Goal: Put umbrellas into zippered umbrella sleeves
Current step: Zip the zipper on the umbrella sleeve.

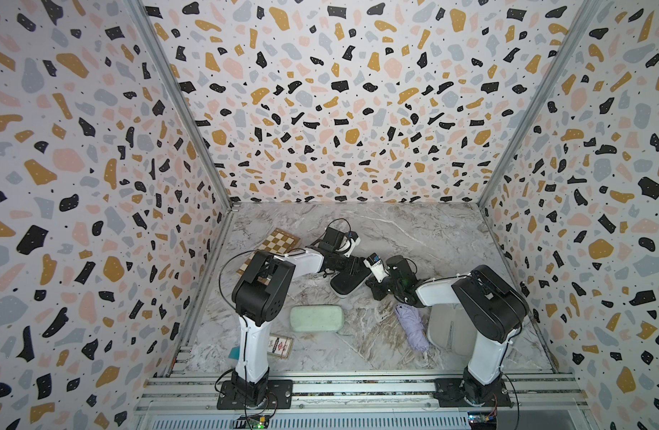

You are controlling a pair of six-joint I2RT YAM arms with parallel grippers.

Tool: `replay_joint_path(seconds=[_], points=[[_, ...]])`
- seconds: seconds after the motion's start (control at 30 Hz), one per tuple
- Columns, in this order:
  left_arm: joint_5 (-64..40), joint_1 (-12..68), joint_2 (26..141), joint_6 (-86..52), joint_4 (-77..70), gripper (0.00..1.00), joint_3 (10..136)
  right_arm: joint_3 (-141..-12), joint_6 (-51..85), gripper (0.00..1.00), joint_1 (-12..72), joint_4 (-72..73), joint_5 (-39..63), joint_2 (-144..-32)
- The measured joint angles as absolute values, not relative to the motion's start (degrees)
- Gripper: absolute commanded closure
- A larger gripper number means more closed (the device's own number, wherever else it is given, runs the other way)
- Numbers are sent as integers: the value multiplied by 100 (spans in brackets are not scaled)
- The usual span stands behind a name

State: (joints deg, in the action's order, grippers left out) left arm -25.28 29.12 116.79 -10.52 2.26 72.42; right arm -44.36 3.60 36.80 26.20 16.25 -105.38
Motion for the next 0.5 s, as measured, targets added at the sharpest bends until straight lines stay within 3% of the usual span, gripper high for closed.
replay_joint_path(seconds=[0.23, 0.5], points=[[-2582, 2902, 11679, -1450, 108, 50, 7192, -4357, 408, 100, 4475, 2604, 1841, -10475], [-2630, 2899, 11673, -2058, -281, 54, 7006, -4274, 582, 100, 4707, 2628, 1918, -10418]])
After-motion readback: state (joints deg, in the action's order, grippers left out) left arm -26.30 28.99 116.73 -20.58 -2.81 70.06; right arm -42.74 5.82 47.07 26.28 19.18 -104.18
